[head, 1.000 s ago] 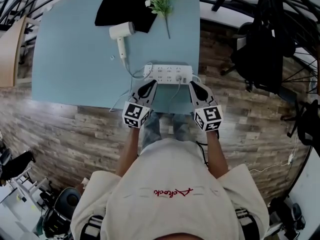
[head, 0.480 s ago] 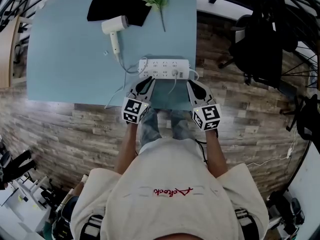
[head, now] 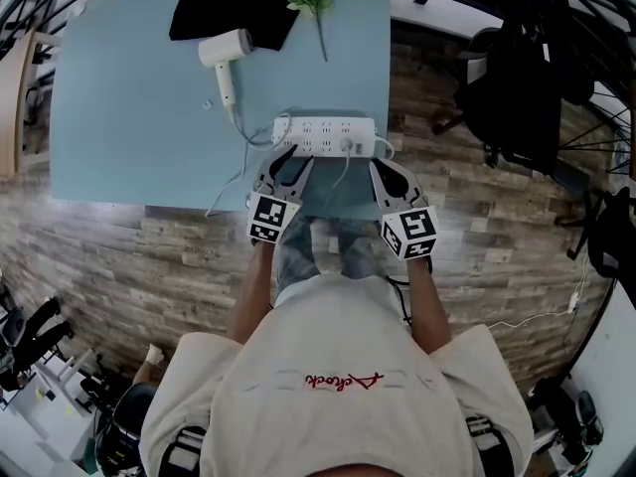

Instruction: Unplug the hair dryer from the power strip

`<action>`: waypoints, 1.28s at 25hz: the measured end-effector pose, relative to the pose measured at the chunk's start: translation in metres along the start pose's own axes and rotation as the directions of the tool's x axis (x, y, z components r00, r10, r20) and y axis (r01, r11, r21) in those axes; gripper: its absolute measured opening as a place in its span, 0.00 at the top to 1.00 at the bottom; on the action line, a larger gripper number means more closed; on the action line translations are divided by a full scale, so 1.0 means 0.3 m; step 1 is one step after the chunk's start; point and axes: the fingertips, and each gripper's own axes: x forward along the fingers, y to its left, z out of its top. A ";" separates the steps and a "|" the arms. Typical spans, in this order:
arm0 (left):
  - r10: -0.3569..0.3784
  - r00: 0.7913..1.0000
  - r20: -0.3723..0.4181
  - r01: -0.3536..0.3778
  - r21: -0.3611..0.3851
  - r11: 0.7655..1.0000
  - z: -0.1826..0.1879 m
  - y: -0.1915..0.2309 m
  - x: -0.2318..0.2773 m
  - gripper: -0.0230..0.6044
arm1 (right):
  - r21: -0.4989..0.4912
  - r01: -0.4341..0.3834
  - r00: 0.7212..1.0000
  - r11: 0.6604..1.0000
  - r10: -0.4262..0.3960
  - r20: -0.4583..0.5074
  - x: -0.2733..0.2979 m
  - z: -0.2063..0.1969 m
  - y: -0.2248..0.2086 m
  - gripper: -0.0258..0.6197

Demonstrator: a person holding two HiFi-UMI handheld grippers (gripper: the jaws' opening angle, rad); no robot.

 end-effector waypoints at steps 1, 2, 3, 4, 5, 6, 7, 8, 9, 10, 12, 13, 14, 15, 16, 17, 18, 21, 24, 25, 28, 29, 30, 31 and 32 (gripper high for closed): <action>0.004 1.000 0.002 -0.004 0.001 1.000 -0.003 0.003 0.001 0.75 | 0.000 -0.001 1.000 1.000 0.001 -0.001 0.002 -0.002 0.001 0.93; 0.009 1.000 0.003 -0.009 -0.001 1.000 -0.006 0.006 0.002 0.75 | 0.001 -0.002 1.000 1.000 0.002 -0.003 0.004 -0.004 0.000 0.93; 0.014 1.000 0.002 -0.014 -0.004 1.000 -0.009 0.009 0.004 0.75 | 0.001 -0.002 1.000 1.000 0.002 -0.004 0.005 -0.005 0.000 0.93; 0.019 1.000 0.002 -0.019 -0.008 1.000 -0.012 0.013 0.004 0.75 | 0.002 -0.003 1.000 1.000 0.003 -0.005 0.005 -0.007 -0.001 0.93; 0.023 1.000 0.003 -0.023 -0.011 1.000 -0.013 0.016 0.006 0.75 | 0.002 -0.003 1.000 1.000 0.003 -0.006 0.006 -0.008 -0.002 0.93; 0.027 1.000 0.003 -0.027 -0.015 1.000 -0.014 0.019 0.008 0.75 | 0.002 -0.003 1.000 1.000 0.003 -0.006 0.007 -0.009 -0.003 0.93; 0.030 1.000 0.004 -0.030 -0.019 0.999 -0.015 0.022 0.010 0.75 | 0.002 -0.004 1.000 1.000 0.004 -0.007 0.008 -0.010 -0.005 0.93; 0.033 0.999 0.004 -0.033 -0.021 0.999 -0.016 0.024 0.013 0.75 | 0.002 -0.004 1.000 1.000 0.004 -0.008 0.008 -0.011 -0.006 0.93; 0.037 0.999 0.003 -0.036 -0.022 0.999 -0.018 0.025 0.016 0.75 | 0.003 -0.005 1.000 1.000 0.005 -0.008 0.009 -0.012 -0.007 0.93; 0.040 0.999 0.001 -0.040 -0.020 0.999 -0.020 0.026 0.018 0.75 | 0.004 -0.006 1.000 1.000 0.006 -0.008 0.009 -0.012 -0.008 0.93; 0.045 0.999 -0.006 -0.045 -0.009 0.999 -0.024 0.026 0.023 0.75 | 0.006 -0.008 1.000 1.000 0.008 -0.008 0.012 -0.012 -0.010 0.93; 0.047 0.999 -0.008 -0.047 -0.002 0.999 -0.025 0.026 0.025 0.75 | 0.007 -0.009 1.000 1.000 0.009 -0.008 0.014 -0.013 -0.011 0.93; 0.050 0.999 -0.009 -0.050 0.006 0.999 -0.026 0.025 0.026 0.75 | 0.008 -0.010 1.000 1.000 0.010 -0.008 0.016 -0.014 -0.012 0.93; 0.053 0.999 -0.008 -0.053 0.013 0.999 -0.027 0.025 0.026 0.75 | 0.009 -0.011 1.000 1.000 0.011 -0.009 0.019 -0.016 -0.012 0.93; 0.056 0.998 -0.005 -0.056 0.016 0.998 -0.029 0.025 0.026 0.75 | 0.010 -0.013 1.000 1.000 0.013 -0.010 0.022 -0.018 -0.013 0.93; 0.059 0.998 0.000 -0.059 0.017 0.998 -0.029 0.025 0.027 0.75 | 0.011 -0.016 1.000 1.000 0.016 -0.009 0.024 -0.018 -0.013 0.93; 0.061 0.998 0.005 -0.061 0.017 0.998 -0.029 0.025 0.027 0.75 | 0.012 -0.018 1.000 1.000 0.019 -0.008 0.027 -0.018 -0.014 0.93; 0.065 0.998 0.008 -0.065 0.014 0.998 -0.027 0.023 0.028 0.75 | 0.015 -0.028 1.000 0.999 0.028 -0.005 0.032 -0.018 -0.015 0.93; 0.061 0.998 0.006 -0.061 0.009 0.998 -0.029 0.021 0.027 0.75 | 0.022 -0.042 0.999 0.999 0.042 0.005 0.034 -0.019 -0.012 0.93; 0.061 0.998 0.006 -0.061 0.009 0.998 -0.028 0.021 0.027 0.75 | 0.025 -0.046 0.999 0.999 0.046 0.012 0.036 -0.018 -0.012 0.93; 0.062 0.998 0.006 -0.062 0.006 0.998 -0.029 0.021 0.025 0.75 | 0.029 -0.057 0.998 0.998 0.056 0.018 0.048 -0.022 -0.008 0.93; 0.063 0.998 0.006 -0.063 0.005 0.998 -0.029 0.021 0.025 0.75 | 0.027 -0.064 0.998 0.998 0.063 0.017 0.054 -0.026 -0.004 0.93; 0.063 0.998 0.006 -0.063 0.005 0.998 -0.029 0.021 0.024 0.75 | 0.026 -0.073 0.997 0.997 0.073 0.015 0.060 -0.031 0.001 0.93; 0.063 0.998 0.007 -0.063 0.006 0.998 -0.029 0.021 0.024 0.75 | 0.023 -0.084 0.996 0.996 0.084 0.013 0.065 -0.035 0.008 0.93; 0.063 0.998 0.008 -0.063 0.006 0.998 -0.029 0.022 0.024 0.75 | 0.021 -0.094 0.995 0.995 0.094 0.012 0.070 -0.039 0.014 0.93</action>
